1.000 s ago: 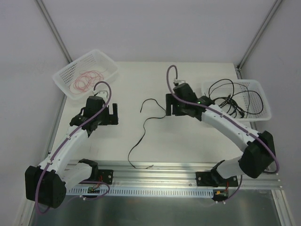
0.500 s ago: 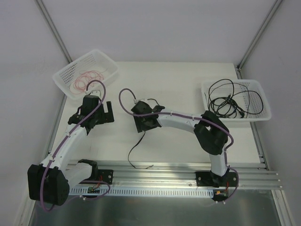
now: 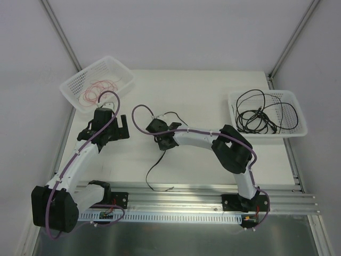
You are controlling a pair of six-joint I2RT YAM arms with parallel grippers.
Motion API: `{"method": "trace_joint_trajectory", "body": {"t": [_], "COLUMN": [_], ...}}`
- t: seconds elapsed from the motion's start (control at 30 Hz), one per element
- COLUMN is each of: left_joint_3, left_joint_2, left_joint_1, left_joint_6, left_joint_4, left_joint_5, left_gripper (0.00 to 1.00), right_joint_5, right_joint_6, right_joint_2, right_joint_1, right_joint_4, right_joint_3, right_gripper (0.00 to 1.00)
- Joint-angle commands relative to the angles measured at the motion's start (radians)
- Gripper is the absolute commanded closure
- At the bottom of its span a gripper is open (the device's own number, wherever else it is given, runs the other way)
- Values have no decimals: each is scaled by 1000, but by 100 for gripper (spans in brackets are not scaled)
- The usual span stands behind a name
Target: Untangle the cables
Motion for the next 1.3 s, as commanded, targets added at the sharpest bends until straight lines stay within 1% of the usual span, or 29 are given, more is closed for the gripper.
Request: {"method": "trace_joint_trajectory", "body": {"t": [0.0,0.03,0.07,0.1,0.2,0.27,0.33,0.43,0.47,0.57,0.7,0.73,0.9,0.97,1.07,1.1,1.2,1.27], "left_joint_3": [30,28,28,30,30,30,30,30,30,30,30,30,30,30,30,30,30,31], "left_joint_2": [0,0,1,0,5,5,5,3,3,1,1,0,-2,1,0,0,-2,-2], "left_joint_1": [10,10,10,10,10,10,10,10,10,10,10,10,10,10,10,10,10,10], "left_joint_6": [-10,-10,-8,-8,-5,-3,-3,-2,1,3,4,4,7,7,9,9,7,10], "left_joint_4": [-6,-6,-6,-6,-6,-8,-6,-6,-6,-6,-6,-6,-6,-8,-6,-6,-6,-6], "left_joint_5": [-1,-1,-3,-3,3,7,13,23,25,31,36,36,42,43,45,45,48,49], "left_gripper": [1,1,1,1,1,1,1,1,1,1,1,1,1,1,1,1,1,1], "right_joint_5": [76,93,110,138,168,187,207,218,216,227,242,241,245,254,280,287,314,302], "right_joint_6": [-3,-7,-24,-35,-67,-92,-154,-234,-257,-349,-458,-504,-633,-693,-757,-803,-865,-879], "right_joint_2": [14,3,-15,-48,-122,-216,-315,-415,-479,-587,-693,-708,-777,-810,-853,-862,-871,-868], "right_joint_1": [6,4,0,-5,-54,-104,-155,-227,-245,-307,-368,-386,-410,-419,-436,-443,-498,-534], "right_joint_4": [-44,-49,-55,-56,-52,-53,-55,-72,-87,-118,-148,-147,-138,-104,-14,6,71,102], "right_joint_3": [-18,-29,-38,-49,-107,-147,-164,-154,-134,-83,58,85,228,271,290,291,316,336], "right_gripper": [87,89,95,99,99,99,99,99,99,99,99,99,99,99,99,99,99,99]}}
